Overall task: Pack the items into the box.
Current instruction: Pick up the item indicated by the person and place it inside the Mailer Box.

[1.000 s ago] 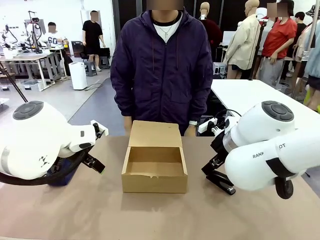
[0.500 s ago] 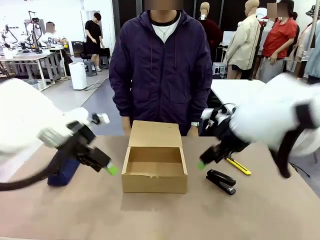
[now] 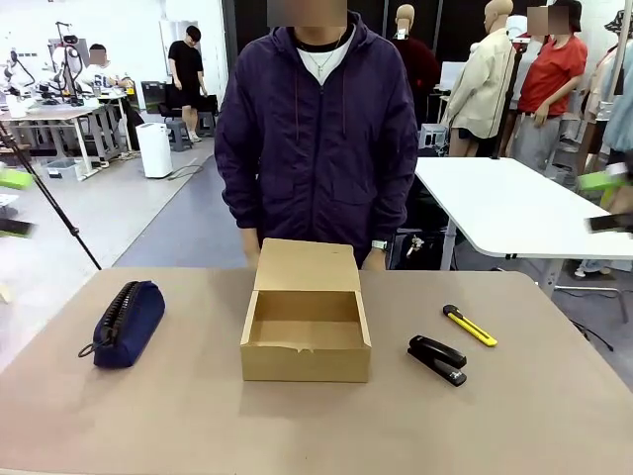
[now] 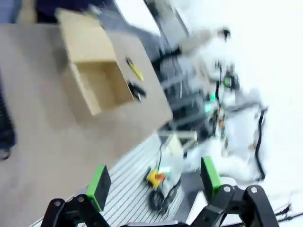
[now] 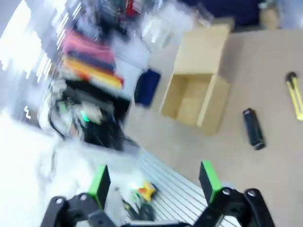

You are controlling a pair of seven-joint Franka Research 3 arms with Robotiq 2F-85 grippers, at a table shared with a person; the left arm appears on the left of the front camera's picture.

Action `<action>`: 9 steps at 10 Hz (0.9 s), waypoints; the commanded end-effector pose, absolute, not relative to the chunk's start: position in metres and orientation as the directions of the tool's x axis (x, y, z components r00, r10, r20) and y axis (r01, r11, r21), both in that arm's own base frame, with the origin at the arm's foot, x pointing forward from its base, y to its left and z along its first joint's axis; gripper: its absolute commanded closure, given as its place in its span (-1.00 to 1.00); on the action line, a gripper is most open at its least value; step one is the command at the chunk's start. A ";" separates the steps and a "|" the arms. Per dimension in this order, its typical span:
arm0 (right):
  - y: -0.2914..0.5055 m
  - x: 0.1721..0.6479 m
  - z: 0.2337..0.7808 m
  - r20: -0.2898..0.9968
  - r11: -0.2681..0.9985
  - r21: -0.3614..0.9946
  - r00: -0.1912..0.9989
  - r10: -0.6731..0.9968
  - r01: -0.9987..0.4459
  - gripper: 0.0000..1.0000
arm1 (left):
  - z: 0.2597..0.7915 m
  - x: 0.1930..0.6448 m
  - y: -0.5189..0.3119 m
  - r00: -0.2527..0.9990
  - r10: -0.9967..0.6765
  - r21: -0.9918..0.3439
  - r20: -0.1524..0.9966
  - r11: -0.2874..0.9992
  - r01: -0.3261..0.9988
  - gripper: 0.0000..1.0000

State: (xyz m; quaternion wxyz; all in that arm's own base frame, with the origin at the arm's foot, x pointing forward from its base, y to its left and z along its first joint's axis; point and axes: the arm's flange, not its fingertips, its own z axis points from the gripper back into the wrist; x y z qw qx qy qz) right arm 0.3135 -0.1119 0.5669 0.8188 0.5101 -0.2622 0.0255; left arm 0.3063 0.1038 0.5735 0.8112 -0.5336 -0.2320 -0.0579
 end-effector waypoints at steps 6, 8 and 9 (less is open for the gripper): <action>-0.213 0.274 0.480 0.297 0.359 0.929 0.751 -0.590 -0.085 -1.00 | 0.482 0.259 0.246 0.777 0.582 -0.929 0.238 0.369 0.008 -1.00; -0.213 0.274 0.480 0.297 0.359 0.929 0.751 -0.590 -0.085 -1.00 | 0.482 0.259 0.246 0.777 0.582 -0.929 0.238 0.369 0.008 -1.00; -0.213 0.274 0.480 0.297 0.359 0.929 0.751 -0.590 -0.085 -1.00 | 0.482 0.259 0.246 0.777 0.582 -0.929 0.238 0.369 0.008 -1.00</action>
